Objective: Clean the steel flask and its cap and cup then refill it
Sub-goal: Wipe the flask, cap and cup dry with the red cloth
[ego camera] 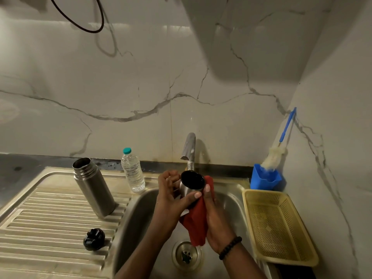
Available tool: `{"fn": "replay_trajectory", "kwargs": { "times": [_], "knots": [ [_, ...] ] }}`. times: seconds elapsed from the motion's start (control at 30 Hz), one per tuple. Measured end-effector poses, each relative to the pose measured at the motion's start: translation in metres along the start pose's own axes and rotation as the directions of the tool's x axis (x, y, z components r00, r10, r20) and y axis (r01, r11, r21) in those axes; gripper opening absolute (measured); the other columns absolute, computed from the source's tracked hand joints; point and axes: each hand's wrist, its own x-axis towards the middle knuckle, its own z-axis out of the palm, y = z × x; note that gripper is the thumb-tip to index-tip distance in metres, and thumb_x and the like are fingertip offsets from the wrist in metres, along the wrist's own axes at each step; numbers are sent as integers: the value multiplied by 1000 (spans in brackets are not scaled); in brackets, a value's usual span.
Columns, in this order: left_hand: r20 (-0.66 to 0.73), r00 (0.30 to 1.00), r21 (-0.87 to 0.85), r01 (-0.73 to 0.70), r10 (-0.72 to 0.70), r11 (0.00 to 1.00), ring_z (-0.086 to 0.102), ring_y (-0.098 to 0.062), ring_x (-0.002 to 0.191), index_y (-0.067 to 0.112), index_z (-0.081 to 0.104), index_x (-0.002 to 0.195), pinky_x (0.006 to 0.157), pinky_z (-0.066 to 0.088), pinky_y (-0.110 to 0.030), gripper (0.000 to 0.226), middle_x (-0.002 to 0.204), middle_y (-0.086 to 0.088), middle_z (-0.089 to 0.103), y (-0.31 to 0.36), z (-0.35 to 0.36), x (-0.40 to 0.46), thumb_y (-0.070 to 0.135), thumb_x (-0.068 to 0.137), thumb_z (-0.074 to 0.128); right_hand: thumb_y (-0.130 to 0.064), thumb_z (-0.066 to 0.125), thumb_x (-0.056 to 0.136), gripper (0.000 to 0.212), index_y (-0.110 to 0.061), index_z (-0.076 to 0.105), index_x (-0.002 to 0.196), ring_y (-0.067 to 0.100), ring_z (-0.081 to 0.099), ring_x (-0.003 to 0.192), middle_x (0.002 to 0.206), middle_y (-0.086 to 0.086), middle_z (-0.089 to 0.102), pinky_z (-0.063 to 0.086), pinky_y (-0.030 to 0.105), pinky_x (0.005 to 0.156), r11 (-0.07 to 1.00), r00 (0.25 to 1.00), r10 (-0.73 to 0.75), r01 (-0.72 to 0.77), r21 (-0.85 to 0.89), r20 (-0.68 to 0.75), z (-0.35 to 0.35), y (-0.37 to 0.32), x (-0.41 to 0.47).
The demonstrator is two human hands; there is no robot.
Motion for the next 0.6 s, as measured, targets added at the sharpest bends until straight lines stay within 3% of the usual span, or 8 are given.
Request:
{"fn": "replay_trajectory", "kwargs": {
  "times": [0.13,0.2,0.27,0.33,0.37,0.47,0.5,0.6],
  "knots": [
    [-1,1000,-136,29,-29,990,68,-23,108,20,56,123,82,58,-28,58,116,-5,69,0,-4,2,43,74,77,-54,49,88,48,-36,41,131,16,65,100,123,-2,60,58,36,74,971,985,-148,128,-201,-89,-3,-5,2],
    [-36,997,-156,57,-63,986,68,-19,108,22,59,126,82,58,-27,52,117,0,69,-3,-6,2,45,81,69,-56,50,88,58,-45,29,141,13,59,108,133,-7,53,52,33,82,917,968,-235,193,-350,-83,-6,-11,4],
    [-53,993,-180,99,-110,979,68,-20,112,22,59,128,85,59,-33,46,120,0,69,-7,-9,3,41,86,62,-60,50,91,54,-54,28,140,9,54,117,135,-17,50,46,28,91,842,942,-337,298,-450,-6,-9,-20,7],
    [-24,988,-232,142,-152,962,67,-25,115,20,56,130,91,57,-42,45,123,-6,69,-7,-10,3,40,90,56,-64,48,88,51,-58,31,136,-3,48,122,135,-30,43,42,15,93,678,881,-446,449,-582,159,-10,-28,8],
    [4,986,-256,161,-166,953,67,-26,115,17,55,131,92,56,-45,44,122,-8,70,-5,-8,3,42,95,52,-63,47,87,52,-59,30,136,-7,43,124,137,-38,35,41,10,92,545,843,-467,512,-664,267,-9,-31,7],
    [2,980,-364,185,-198,913,72,-22,102,12,59,123,81,57,-37,40,110,-11,75,5,-3,1,35,106,31,-68,39,90,54,-65,16,139,1,31,129,139,-51,15,36,18,98,56,733,-359,635,-770,578,-8,-27,9],
    [-16,978,-387,185,-207,903,73,-23,101,12,61,121,80,57,-36,43,108,-12,75,8,-2,1,36,107,28,-72,33,90,55,-65,12,140,2,29,129,139,-52,12,35,20,98,-4,729,-309,642,-767,611,-8,-26,8],
    [-93,967,-388,185,-238,903,72,-26,106,13,61,123,86,55,-41,49,112,-14,74,12,-1,3,46,104,30,-75,30,89,59,-57,16,144,1,29,126,142,-46,19,33,19,98,-16,724,-256,659,-752,641,-11,-26,6]
  ]
}}
